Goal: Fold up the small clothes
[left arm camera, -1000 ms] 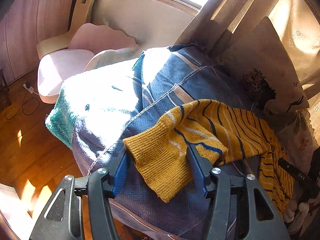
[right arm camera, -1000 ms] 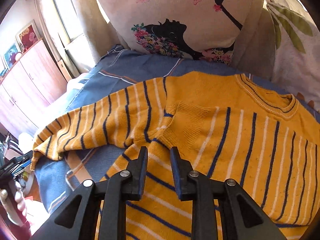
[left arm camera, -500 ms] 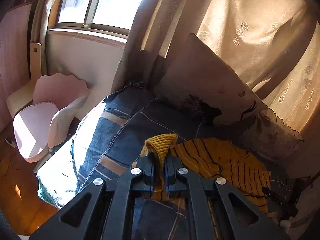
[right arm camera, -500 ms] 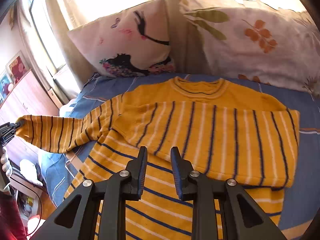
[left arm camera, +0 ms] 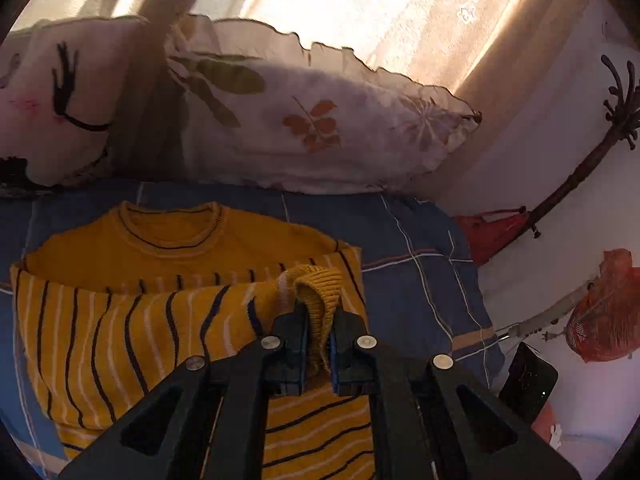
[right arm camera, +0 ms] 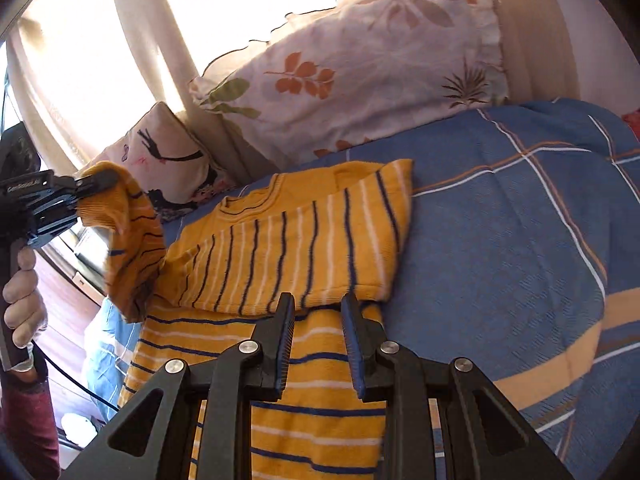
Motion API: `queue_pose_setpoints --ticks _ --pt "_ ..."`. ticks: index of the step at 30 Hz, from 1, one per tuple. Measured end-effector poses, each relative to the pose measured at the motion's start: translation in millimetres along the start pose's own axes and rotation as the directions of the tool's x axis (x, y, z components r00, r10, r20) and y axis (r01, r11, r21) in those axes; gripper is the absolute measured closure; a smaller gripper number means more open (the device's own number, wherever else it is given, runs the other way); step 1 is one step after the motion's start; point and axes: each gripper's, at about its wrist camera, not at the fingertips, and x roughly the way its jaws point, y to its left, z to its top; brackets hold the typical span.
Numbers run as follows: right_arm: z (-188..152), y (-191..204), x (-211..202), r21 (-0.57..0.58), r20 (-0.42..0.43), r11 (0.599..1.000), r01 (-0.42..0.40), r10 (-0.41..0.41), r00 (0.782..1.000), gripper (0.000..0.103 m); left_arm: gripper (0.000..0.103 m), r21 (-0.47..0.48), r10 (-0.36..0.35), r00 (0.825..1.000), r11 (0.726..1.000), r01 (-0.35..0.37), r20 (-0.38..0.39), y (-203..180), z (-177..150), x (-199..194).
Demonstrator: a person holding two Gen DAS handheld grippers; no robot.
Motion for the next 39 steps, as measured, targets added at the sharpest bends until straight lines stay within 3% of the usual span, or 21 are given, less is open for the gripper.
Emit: queue_pose_setpoints --ticks 3,4,5,8,10,14,19,20,21,22,23,26,27,29,30,32,34,35,37,39 --pt "0 -17 -9 0.035 0.01 0.999 -0.019 0.019 1.0 0.072 0.094 -0.052 -0.053 0.992 0.998 0.047 -0.111 -1 -3 52" --pt "-1 -21 -13 0.044 0.015 0.998 -0.034 0.034 0.999 0.063 0.094 -0.078 -0.08 0.989 0.994 0.071 -0.126 3 -5 59" --pt "-1 -24 -16 0.049 0.023 0.998 -0.051 0.05 0.998 0.052 0.094 -0.097 -0.1 0.987 0.991 0.088 -0.126 7 -8 61" --pt "2 -18 -21 0.023 0.045 0.998 -0.052 0.051 0.998 0.045 0.091 -0.103 -0.1 0.992 0.99 0.092 -0.081 20 -14 42" --pt "6 -13 -18 0.001 0.044 0.999 -0.049 0.049 0.998 0.044 0.077 -0.108 -0.078 0.996 0.991 0.074 -0.033 32 -19 18" --pt "16 2 10 -0.032 0.008 0.998 -0.055 0.055 0.998 0.043 0.06 -0.098 0.058 0.993 0.994 -0.048 0.102 62 -36 -40" --pt "31 5 71 -0.027 -0.048 0.998 0.048 -0.049 0.998 0.043 0.055 -0.149 0.295 0.941 0.951 -0.272 0.167 116 -68 -95" --pt "32 6 82 -0.04 -0.066 0.997 0.068 -0.07 0.995 0.044 0.055 -0.168 0.335 0.928 0.936 -0.308 0.163 128 -76 -102" --pt "33 8 93 -0.061 -0.093 0.995 0.077 -0.082 0.992 0.053 0.055 -0.184 0.367 0.917 0.923 -0.339 0.153 140 -83 -108" --pt "33 10 101 -0.088 -0.123 0.993 0.073 -0.083 0.989 0.084 0.055 -0.198 0.392 0.909 0.911 -0.362 0.143 153 -90 -115" --pt "33 10 102 -0.095 -0.122 0.993 0.069 -0.081 0.989 0.089 0.055 -0.212 0.409 0.903 0.901 -0.378 0.133 164 -97 -121" --pt "37 0 92 -0.068 -0.085 0.993 0.096 -0.102 0.991 0.091 0.055 -0.25 0.44 0.889 0.881 -0.401 0.124 192 -114 -145" --pt "38 -4 88 -0.068 -0.067 0.987 0.147 -0.152 0.986 0.091 0.055 -0.265 0.448 0.885 0.875 -0.405 0.127 199 -119 -153" --pt "41 -11 81 -0.093 -0.017 0.948 0.305 -0.308 0.951 0.092 0.054 -0.292 0.457 0.879 0.867 -0.405 0.139 211 -128 -167" --pt "41 -16 76 -0.084 -0.005 0.941 0.329 -0.331 0.944 0.091 0.051 -0.298 0.461 0.876 0.864 -0.407 0.141 214 -132 -171" --pt "42 -26 66 -0.025 0.001 0.958 0.285 -0.285 0.958 0.091 0.048 -0.298 0.459 0.878 0.864 -0.405 0.135 219 -138 -169" --pt "40 -27 57 0.006 0.021 0.965 0.262 -0.262 0.965 0.089 0.048 -0.289 0.435 0.894 0.874 -0.391 0.107 222 -141 -154" --pt "39 -24 54 0.011 0.03 0.968 0.251 -0.251 0.968 0.082 0.048 -0.283 0.418 0.904 0.881 -0.379 0.089 222 -142 -144" --pt "34 -15 54 0.007 0.02 0.977 0.212 -0.212 0.977 0.069 0.049 -0.254 0.358 0.931 0.909 -0.33 0.069 213 -144 -123" --pt "29 -5 57 -0.006 -0.006 0.986 0.169 -0.169 0.986 0.069 0.049 -0.194 0.282 0.956 0.945 -0.262 0.084 194 -144 -108"
